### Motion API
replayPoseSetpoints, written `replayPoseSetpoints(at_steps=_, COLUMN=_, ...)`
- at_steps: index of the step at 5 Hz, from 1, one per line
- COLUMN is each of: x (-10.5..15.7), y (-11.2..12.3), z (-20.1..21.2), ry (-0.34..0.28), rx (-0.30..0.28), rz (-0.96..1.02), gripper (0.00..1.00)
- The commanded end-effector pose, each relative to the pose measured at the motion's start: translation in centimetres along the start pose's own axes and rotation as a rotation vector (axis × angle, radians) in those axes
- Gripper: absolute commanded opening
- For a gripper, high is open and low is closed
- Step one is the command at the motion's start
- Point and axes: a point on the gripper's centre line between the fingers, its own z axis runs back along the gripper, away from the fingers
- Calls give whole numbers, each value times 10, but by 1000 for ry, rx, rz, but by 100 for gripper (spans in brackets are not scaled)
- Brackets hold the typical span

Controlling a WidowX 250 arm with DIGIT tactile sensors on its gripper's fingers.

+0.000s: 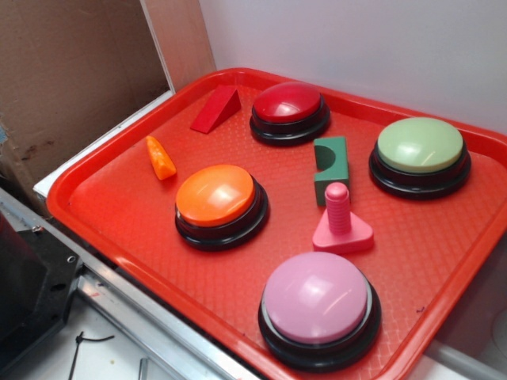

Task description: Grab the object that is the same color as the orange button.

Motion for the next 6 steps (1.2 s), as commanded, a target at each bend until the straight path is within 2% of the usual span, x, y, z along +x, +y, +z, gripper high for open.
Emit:
replayPoseSetpoints(at_steps=1, x=26, y=101, z=-10, ry=0, rx=47, rz=329, gripper=100)
replayPoseSetpoints(at_steps=2, x=25, y=139, z=-17, ry=16, rx=36, rz=457, gripper=100)
replayPoseSetpoints(at_steps=5, x=25, y=139, z=-17, ry=16, rx=36, rz=457, gripper=100)
replayPoseSetpoints(at_steps=6, x=40, y=125, z=-30, ry=-50, rx=26, rz=554, gripper=100)
